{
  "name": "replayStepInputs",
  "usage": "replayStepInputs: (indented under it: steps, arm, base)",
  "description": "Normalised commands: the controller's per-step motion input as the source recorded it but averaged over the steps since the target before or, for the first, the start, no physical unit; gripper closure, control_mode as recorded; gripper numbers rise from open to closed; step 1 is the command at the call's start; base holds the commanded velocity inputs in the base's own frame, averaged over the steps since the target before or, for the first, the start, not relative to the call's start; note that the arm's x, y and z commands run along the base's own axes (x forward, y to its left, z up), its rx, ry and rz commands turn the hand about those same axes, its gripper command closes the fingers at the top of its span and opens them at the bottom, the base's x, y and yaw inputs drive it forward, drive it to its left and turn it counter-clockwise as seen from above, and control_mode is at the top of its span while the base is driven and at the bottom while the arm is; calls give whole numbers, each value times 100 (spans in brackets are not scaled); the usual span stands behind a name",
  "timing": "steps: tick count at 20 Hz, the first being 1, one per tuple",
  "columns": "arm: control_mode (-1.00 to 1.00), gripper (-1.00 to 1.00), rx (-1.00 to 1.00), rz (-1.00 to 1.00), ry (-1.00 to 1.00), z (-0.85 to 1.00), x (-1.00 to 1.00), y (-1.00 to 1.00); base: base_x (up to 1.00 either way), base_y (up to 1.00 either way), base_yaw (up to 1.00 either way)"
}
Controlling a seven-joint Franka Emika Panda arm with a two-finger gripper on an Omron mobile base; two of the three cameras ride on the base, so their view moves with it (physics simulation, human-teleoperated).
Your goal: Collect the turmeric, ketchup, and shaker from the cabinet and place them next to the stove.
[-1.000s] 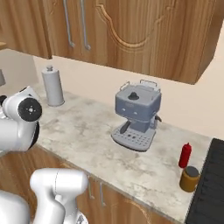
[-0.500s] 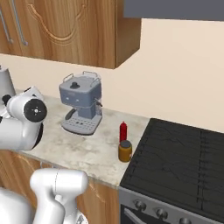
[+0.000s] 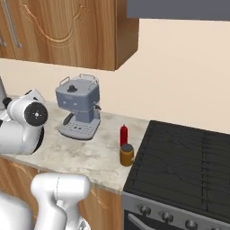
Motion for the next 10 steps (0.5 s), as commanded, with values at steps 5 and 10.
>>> replayStepInputs:
  steps: [5,10]
  arm:
    - [100,100,0,0,0,0,0,0]
    - [-100,100,4,-9,1,-4,0,-19]
  base:
    - [0,-70,-46]
    - [0,-64,-42]
